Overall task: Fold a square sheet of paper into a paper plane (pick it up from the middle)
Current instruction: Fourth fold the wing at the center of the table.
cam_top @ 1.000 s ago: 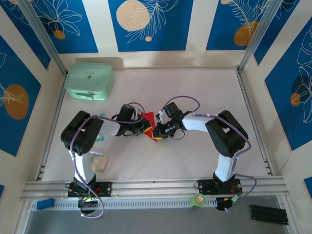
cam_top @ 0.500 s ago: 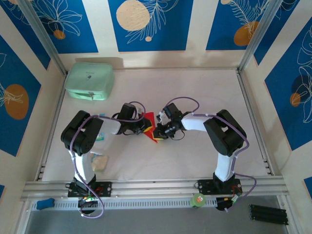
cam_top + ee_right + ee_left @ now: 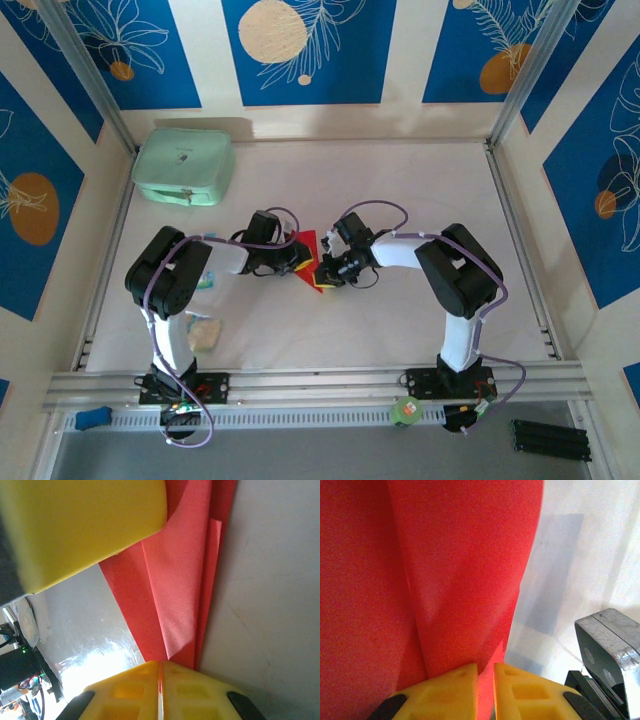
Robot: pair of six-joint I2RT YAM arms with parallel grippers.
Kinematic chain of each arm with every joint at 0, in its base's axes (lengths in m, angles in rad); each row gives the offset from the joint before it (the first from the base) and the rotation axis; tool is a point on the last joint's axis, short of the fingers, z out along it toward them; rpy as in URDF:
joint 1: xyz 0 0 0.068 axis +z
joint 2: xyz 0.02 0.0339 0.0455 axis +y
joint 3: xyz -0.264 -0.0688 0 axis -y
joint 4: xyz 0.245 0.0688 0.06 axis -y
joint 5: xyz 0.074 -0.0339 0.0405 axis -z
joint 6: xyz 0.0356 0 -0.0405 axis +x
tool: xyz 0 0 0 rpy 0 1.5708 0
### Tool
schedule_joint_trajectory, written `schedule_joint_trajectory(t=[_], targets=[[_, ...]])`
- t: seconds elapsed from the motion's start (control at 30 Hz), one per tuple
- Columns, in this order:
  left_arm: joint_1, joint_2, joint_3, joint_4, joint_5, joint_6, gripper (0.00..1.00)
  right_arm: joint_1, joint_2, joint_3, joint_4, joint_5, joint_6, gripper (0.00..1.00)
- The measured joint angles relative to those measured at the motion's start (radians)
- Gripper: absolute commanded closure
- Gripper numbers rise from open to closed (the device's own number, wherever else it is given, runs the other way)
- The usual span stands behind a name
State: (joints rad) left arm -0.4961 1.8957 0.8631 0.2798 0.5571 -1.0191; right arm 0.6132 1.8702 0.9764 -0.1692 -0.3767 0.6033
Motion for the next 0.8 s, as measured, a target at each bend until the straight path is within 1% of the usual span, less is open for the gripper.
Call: schedule_joint_trajectory(t=[0.33, 0.8], targets=[[0.0, 0.002, 0.006, -0.011, 0.0, 0.0, 0.82, 0.0, -0.046, -0.002, -0.016, 0.003, 0.001, 0.89], [0.0, 0.002, 0.007, -0.012, 0.0, 0.0, 0.82, 0.003, -0.021, -0.022, -0.023, 0.004, 0.015, 0.9]])
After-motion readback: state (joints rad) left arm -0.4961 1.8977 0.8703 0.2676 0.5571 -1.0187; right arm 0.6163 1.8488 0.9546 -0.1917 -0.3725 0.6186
